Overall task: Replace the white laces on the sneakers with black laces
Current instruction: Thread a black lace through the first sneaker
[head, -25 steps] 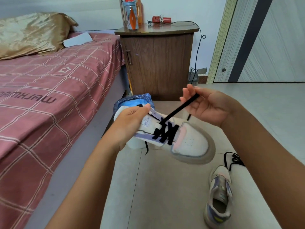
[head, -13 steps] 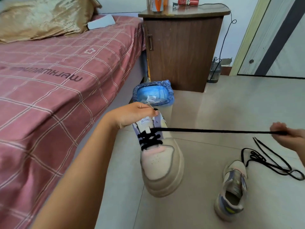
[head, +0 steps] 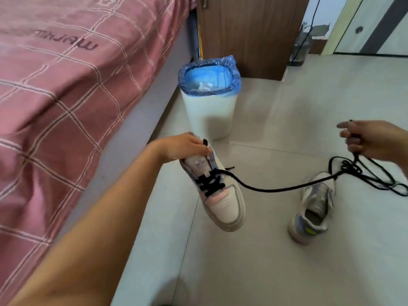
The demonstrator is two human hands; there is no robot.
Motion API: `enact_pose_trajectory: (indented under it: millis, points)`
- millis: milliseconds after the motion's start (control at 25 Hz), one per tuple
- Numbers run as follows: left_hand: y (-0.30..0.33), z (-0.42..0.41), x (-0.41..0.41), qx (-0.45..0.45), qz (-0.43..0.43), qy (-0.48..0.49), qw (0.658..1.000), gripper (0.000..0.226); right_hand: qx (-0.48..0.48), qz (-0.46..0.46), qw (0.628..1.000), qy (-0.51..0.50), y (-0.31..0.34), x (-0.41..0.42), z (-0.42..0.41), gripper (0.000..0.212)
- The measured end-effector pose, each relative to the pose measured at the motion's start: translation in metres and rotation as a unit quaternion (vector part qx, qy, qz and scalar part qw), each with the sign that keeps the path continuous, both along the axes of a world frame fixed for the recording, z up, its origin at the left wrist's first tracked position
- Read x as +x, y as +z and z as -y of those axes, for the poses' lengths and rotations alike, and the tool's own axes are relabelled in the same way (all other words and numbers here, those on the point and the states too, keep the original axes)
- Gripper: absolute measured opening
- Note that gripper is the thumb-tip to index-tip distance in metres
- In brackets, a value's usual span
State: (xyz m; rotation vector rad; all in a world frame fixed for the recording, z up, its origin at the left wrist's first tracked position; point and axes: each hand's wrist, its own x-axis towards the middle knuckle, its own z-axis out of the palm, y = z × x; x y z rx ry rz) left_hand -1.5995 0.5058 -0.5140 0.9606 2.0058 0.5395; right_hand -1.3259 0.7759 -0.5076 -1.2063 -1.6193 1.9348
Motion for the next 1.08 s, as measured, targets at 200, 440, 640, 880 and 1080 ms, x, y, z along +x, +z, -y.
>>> enact_pose_trajectory:
  millis: [200, 440, 640, 880, 1080]
  points:
    - [-0.100, -0.013, 0.061, -0.058, 0.171, 0.338, 0.924, 0.026, 0.257, 0.207, 0.904, 0.271, -0.023, -0.092, 0.075, 0.021]
    - [-0.153, 0.002, 0.153, 0.061, 0.505, 0.583, 0.634, 0.025, 0.360, 0.202, 0.856, 0.310, -0.061, -0.097, 0.086, 0.007]
    - [-0.127, 0.011, 0.171, -0.047, 0.515, 0.484, 0.706, 0.028, 0.268, 0.130, 0.923, 0.244, -0.074, -0.102, 0.096, 0.002]
    - [-0.105, 0.014, 0.085, -0.032, 0.044, 0.170, 0.984, 0.021, 0.129, 0.050, 0.969, 0.207, -0.061, -0.119, 0.107, 0.014]
    - [-0.163, -0.005, 0.107, 0.011, -0.123, -0.216, 0.969, 0.031, 0.109, 0.066, 0.962, 0.242, -0.066, -0.131, 0.128, 0.016]
